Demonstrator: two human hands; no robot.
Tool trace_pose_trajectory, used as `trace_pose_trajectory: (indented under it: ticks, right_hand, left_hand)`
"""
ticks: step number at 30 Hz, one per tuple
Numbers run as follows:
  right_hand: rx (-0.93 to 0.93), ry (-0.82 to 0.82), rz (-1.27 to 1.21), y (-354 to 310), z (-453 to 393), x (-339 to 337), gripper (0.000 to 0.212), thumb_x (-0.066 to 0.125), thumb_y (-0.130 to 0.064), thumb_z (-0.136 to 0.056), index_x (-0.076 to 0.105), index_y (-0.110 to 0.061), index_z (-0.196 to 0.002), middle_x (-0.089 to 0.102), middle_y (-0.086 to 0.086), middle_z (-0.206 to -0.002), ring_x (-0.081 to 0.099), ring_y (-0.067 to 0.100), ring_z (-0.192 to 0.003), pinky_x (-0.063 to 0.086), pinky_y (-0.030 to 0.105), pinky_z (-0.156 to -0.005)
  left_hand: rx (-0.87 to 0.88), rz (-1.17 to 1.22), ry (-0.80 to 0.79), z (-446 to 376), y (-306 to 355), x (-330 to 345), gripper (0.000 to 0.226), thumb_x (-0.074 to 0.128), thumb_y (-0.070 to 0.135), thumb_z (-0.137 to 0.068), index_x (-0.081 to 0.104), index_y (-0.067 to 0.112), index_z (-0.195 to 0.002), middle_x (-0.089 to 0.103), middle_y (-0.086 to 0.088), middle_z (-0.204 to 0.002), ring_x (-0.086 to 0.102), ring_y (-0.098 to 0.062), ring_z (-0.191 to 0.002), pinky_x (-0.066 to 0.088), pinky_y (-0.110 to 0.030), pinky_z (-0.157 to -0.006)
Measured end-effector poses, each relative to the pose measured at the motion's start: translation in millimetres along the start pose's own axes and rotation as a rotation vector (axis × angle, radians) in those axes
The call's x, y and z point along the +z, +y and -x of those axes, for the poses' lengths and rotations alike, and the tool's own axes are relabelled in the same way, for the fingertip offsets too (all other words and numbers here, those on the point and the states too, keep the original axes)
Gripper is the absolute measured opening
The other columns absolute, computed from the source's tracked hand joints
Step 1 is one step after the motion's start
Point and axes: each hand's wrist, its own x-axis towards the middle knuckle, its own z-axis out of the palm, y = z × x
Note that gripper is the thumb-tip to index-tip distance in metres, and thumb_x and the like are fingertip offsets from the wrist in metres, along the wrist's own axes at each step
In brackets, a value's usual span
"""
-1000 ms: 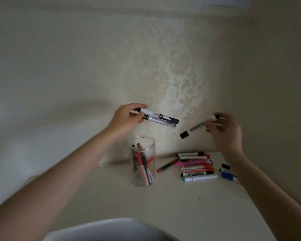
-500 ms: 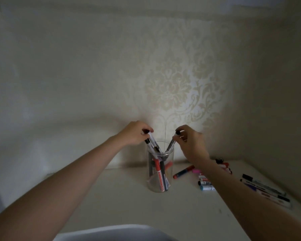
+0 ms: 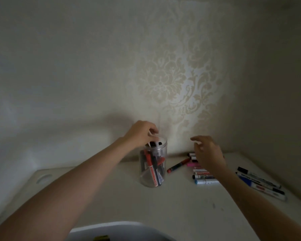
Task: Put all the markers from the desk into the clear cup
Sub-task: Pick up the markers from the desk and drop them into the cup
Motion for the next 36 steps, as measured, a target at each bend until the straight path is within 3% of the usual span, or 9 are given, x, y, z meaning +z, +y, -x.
trace_pose_trajectory:
  ticks: [4,7,11,14,17,23,25,29,36]
  right_hand:
    - [0.157,-0.094,0.131,78.3,26.3,-17.1,0.027,0.045,-0.010,-0.091,0.062,-0.016,-0.110,0.066,0.012,-0.108,0.059,0.026,-0.084,0.047,0.032,-0.077]
    - [0.195,-0.240,0.236,114.4,51.8,-16.8,0.035,0.050,-0.014,-0.091,0.053,-0.019,-0.126,0.061,0.012,-0.123,0.060,0.028,-0.103,0.048,0.034,-0.088]
    - [0.176,-0.331,0.255,137.0,74.1,-9.9,0.049,0.058,-0.023,-0.087,0.045,-0.023,-0.135,0.052,0.003,-0.135,0.048,0.027,-0.125,0.042,0.038,-0.101]
    - [0.125,-0.273,0.220,150.5,78.0,-14.8,0.048,0.066,-0.030,-0.080,0.055,-0.023,-0.126,0.058,0.006,-0.124,0.052,0.031,-0.117,0.045,0.039,-0.093]
    - [0.122,-0.280,0.222,156.0,82.2,-22.5,0.058,0.064,-0.045,-0.082,0.046,-0.026,-0.135,0.051,0.002,-0.136,0.045,0.028,-0.126,0.039,0.043,-0.103]
    - [0.129,-0.337,0.280,173.0,87.2,-22.4,0.057,0.060,-0.052,-0.082,0.048,-0.030,-0.133,0.053,0.000,-0.125,0.045,0.022,-0.121,0.039,0.039,-0.100]
    - [0.119,-0.296,0.263,174.3,87.2,-26.4,0.051,0.060,-0.050,-0.083,0.053,-0.029,-0.129,0.056,-0.001,-0.121,0.049,0.022,-0.117,0.042,0.038,-0.097]
    - [0.260,0.049,0.306,190.9,88.6,-50.7,0.025,0.058,-0.028,-0.088,0.065,-0.023,-0.112,0.063,0.003,-0.113,0.059,0.028,-0.106,0.045,0.042,-0.089]
    - [0.349,0.011,0.458,221.6,115.6,-73.1,0.027,0.066,-0.019,-0.083,0.066,-0.017,-0.110,0.059,0.013,-0.114,0.055,0.036,-0.102,0.047,0.044,-0.084]
  left_hand:
    - [0.157,0.134,0.148,0.7,44.4,15.7,0.015,0.071,0.019,-0.089,0.073,0.014,-0.103,0.074,0.001,-0.097,0.068,-0.009,-0.083,0.056,-0.019,-0.079]
    - [0.205,0.221,-0.068,6.8,82.4,60.3,0.014,0.069,0.018,-0.091,0.073,0.014,-0.104,0.073,0.002,-0.099,0.067,-0.006,-0.085,0.053,-0.011,-0.075]
    - [0.126,0.163,-0.306,15.0,85.4,143.4,0.031,0.077,0.021,-0.084,0.071,0.011,-0.112,0.074,-0.010,-0.108,0.070,-0.024,-0.099,0.052,-0.028,-0.080]
    - [0.097,0.108,-0.349,20.0,72.8,180.7,0.042,0.079,0.022,-0.081,0.067,0.012,-0.120,0.068,-0.008,-0.123,0.065,-0.023,-0.112,0.046,-0.023,-0.081]
    - [0.070,0.121,-0.331,17.2,67.7,196.1,0.054,0.081,0.024,-0.080,0.060,0.014,-0.129,0.059,-0.006,-0.135,0.060,-0.022,-0.120,0.046,-0.025,-0.094]
    - [0.077,0.072,-0.384,12.7,65.3,210.7,0.047,0.076,0.030,-0.085,0.062,0.016,-0.127,0.054,-0.005,-0.136,0.052,-0.019,-0.125,0.035,-0.016,-0.093]
    - [0.073,0.064,-0.390,13.4,61.2,213.1,0.041,0.074,0.031,-0.086,0.063,0.017,-0.123,0.055,-0.005,-0.134,0.052,-0.019,-0.124,0.035,-0.018,-0.096]
    - [0.105,0.073,-0.397,16.8,56.6,210.8,0.031,0.071,0.029,-0.088,0.062,0.019,-0.115,0.060,-0.002,-0.124,0.057,-0.017,-0.114,0.043,-0.023,-0.091]
    - [0.122,0.199,-0.401,26.5,51.9,208.4,0.031,0.075,0.023,-0.084,0.061,0.025,-0.111,0.071,-0.002,-0.105,0.067,-0.018,-0.096,0.051,-0.036,-0.087]
